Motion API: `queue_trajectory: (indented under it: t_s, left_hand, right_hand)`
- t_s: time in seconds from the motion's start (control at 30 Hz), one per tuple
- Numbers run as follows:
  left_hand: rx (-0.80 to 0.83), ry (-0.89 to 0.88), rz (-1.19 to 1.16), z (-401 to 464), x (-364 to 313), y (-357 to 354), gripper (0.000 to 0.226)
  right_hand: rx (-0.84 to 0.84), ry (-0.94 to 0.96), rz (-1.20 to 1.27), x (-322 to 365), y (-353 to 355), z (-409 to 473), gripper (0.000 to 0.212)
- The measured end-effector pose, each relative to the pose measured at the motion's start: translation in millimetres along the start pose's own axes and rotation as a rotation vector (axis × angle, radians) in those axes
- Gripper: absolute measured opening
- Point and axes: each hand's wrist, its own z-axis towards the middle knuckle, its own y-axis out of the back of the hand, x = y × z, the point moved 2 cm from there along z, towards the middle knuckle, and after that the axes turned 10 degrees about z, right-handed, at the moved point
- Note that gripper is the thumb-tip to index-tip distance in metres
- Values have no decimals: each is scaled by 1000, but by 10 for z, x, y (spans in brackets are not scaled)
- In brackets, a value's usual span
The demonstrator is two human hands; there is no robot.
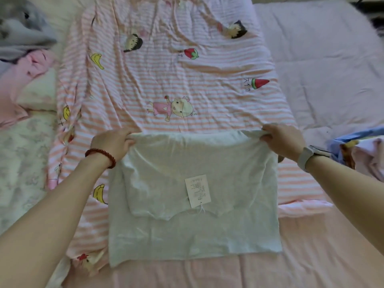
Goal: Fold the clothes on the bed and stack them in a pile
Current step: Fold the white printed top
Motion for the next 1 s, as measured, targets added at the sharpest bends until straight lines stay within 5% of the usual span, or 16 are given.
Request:
queue_trajectory:
  t_s: [0.23, 0.53, 0.7, 0.87, 0.93, 1.0]
  left_hand:
    - [-517, 9, -12, 115, -79, 391, 14]
    - [-578, -187, -27, -1044, -116, -462, 14]
    - [-451, -362, -7, -1818, -166, -874, 10]
    - [-298, -332, 30, -2190, -206, -1225, 25]
    - [-97, -294, 75, -2240, -194, -1371, 14]
    - [151, -223, 84, -2272, -181, -1510, 20]
  right_hand:
    - [-445, 102, 21, 97, 188, 104, 16]
    - [-348, 259, 85, -146, -495, -1075, 27]
    - [-233, 288, 69, -252, -813, -1727, 28]
    - [-120, 289, 7, -417, -1168, -2114, 23]
    - [-35, 229, -24, -462, -1301, -2199, 9]
    - [118, 116, -67, -506, -1464, -2279, 28]
